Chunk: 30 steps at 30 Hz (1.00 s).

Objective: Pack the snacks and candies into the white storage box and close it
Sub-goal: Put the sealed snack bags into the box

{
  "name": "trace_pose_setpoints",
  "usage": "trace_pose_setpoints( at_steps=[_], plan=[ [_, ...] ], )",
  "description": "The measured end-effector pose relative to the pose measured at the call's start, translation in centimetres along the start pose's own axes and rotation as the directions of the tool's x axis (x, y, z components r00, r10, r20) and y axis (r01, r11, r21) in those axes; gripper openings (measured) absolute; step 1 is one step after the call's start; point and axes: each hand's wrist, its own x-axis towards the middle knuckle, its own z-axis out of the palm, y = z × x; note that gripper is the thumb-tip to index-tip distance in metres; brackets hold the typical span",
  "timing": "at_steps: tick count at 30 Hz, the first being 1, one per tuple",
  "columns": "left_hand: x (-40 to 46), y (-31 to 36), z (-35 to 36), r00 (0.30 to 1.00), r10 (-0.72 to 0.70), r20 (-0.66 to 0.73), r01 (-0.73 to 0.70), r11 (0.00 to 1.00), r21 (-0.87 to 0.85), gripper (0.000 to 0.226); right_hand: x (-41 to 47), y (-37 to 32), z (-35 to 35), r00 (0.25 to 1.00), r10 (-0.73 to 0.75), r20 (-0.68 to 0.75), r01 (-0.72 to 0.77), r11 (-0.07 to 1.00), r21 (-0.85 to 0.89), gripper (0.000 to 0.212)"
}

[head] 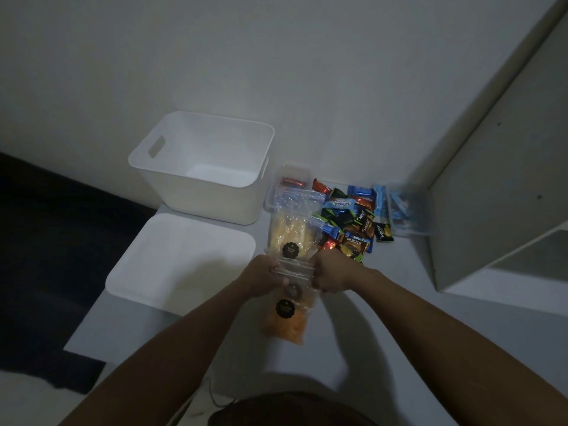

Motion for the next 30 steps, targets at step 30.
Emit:
trace_pose_setpoints(
  at_steps=[30],
  plan=[
    [-0.9,0.7,-8.4,0.96,-0.104,0.259,0.149,0.975,-0.162,0.015,-0.6,-2.8,-6.4,0.999,0.02,-0.031,-0.011,0.97,0.244,0.02]
  ],
)
